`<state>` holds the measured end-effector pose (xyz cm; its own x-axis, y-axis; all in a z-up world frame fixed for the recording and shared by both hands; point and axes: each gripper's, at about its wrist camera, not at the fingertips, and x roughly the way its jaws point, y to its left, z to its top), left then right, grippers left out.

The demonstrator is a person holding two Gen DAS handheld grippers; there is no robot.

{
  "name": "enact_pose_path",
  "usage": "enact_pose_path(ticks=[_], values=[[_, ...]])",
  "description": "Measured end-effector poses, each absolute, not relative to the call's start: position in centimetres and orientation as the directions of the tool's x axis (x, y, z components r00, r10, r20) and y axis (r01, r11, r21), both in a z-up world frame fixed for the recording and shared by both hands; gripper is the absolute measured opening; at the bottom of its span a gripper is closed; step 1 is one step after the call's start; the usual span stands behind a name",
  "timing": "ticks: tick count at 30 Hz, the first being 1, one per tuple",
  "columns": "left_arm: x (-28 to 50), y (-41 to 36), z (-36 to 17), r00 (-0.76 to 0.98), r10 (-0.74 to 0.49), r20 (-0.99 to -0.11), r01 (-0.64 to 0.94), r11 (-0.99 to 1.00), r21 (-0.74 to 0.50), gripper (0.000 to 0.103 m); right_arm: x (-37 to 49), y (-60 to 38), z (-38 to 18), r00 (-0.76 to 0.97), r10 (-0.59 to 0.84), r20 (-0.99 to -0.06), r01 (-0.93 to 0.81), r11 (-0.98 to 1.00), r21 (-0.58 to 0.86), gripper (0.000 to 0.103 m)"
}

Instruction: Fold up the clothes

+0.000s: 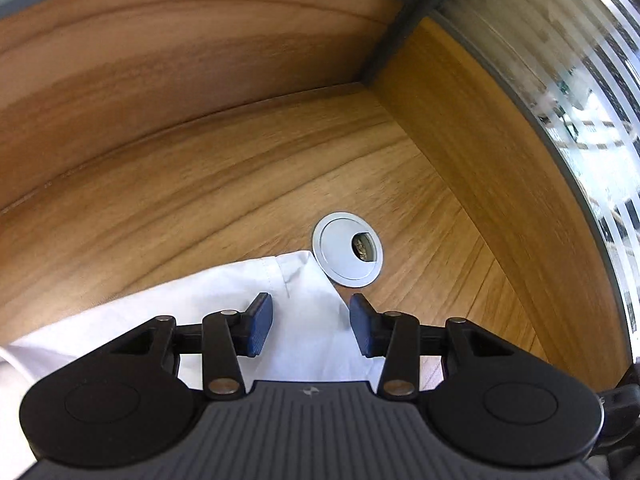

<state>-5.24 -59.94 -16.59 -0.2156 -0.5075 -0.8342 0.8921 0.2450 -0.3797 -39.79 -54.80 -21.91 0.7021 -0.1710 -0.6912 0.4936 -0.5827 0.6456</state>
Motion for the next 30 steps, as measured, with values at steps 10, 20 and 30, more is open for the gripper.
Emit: enact_pose_path(ticks=[10, 20, 30], values=[[-5.3, -60.1, -16.6, -0.178, -0.535, -0.826, 0.895, 0.260, -0.362, 0.001, -39.0, -54.4, -22.4, 0.700, -0.162, -0.695, 0.523, -0.546, 0.654, 0.004], [-4.9, -60.6, -17.4, -0.143, -0.519, -0.843, 0.895, 0.295, -0.334, 0.001, -40.7, -52.3, -19.8, 0.732, -0.245, -0.635, 0.489, -0.460, 0.741, 0.002], [-4.4, -60.5, -17.2, -0.155, -0.550, -0.821, 0.902, 0.260, -0.345, 0.005, -41.2, -52.3, -20.6, 0.649, -0.216, -0.730, 0.642, -0.360, 0.677, 0.002]])
